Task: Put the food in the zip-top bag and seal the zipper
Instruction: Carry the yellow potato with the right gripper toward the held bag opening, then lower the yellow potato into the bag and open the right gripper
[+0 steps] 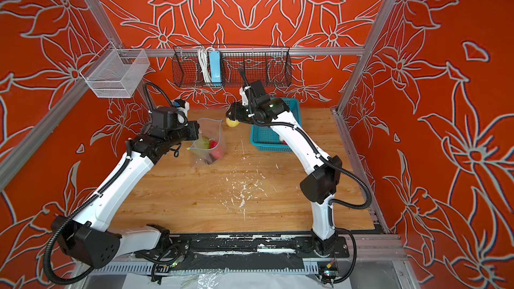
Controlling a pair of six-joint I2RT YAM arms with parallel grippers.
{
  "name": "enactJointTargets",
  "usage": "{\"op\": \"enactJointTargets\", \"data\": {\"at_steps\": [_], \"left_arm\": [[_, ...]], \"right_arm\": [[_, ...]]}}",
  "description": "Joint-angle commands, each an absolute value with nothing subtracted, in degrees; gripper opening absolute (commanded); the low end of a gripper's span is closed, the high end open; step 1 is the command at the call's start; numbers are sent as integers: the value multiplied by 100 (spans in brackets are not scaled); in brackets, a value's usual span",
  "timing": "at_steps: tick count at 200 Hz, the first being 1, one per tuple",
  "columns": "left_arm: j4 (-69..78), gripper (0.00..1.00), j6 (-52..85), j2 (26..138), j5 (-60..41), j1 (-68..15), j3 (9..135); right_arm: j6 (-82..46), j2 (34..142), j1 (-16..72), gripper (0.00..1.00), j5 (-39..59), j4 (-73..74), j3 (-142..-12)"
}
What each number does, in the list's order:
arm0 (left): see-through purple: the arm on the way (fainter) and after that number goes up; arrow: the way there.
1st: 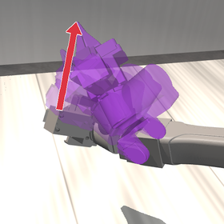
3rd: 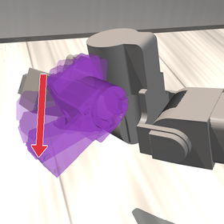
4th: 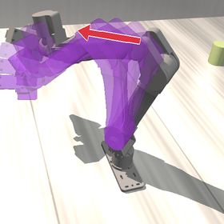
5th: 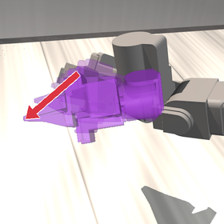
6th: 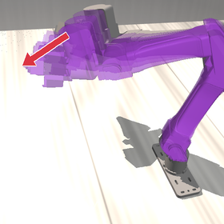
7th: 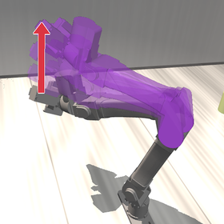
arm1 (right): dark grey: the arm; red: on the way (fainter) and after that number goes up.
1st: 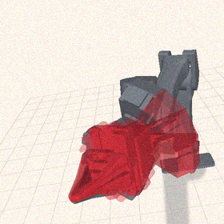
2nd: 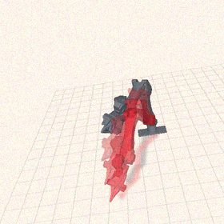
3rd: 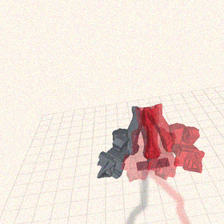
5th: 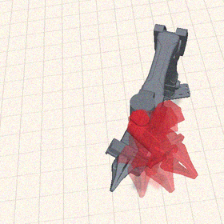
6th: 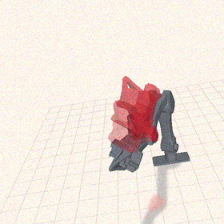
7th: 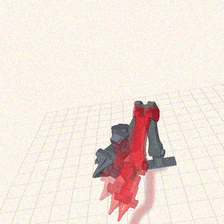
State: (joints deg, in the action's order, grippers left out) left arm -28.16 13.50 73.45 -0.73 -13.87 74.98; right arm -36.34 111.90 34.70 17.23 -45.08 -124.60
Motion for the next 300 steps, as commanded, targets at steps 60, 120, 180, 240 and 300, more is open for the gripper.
{"op": "enactJointTargets", "data": {"at_steps": [60, 120, 180, 240, 300], "left_arm": [[-2716, 0, 1361, 7220, -105, -1362, 7454], [-2716, 0, 1367, 7209, -132, -1360, 7453], [-2716, 0, 1371, 7199, -123, -1362, 7453], [-2716, 0, 1364, 7198, -138, -1362, 7453], [-2716, 0, 1370, 7181, -122, -1362, 7453]], "right_arm": [[-3829, 11070, 3923, 43, 1816, -3967, -12353], [-3874, 11235, 4218, 43, 1827, -3858, -12387], [-3894, 11634, 4443, 43, 1811, -3936, -12620], [-3800, 12009, 4603, 43, 1699, -4201, -13001], [-3718, 12290, 4640, 48, 1481, -4522, -13240]]}}
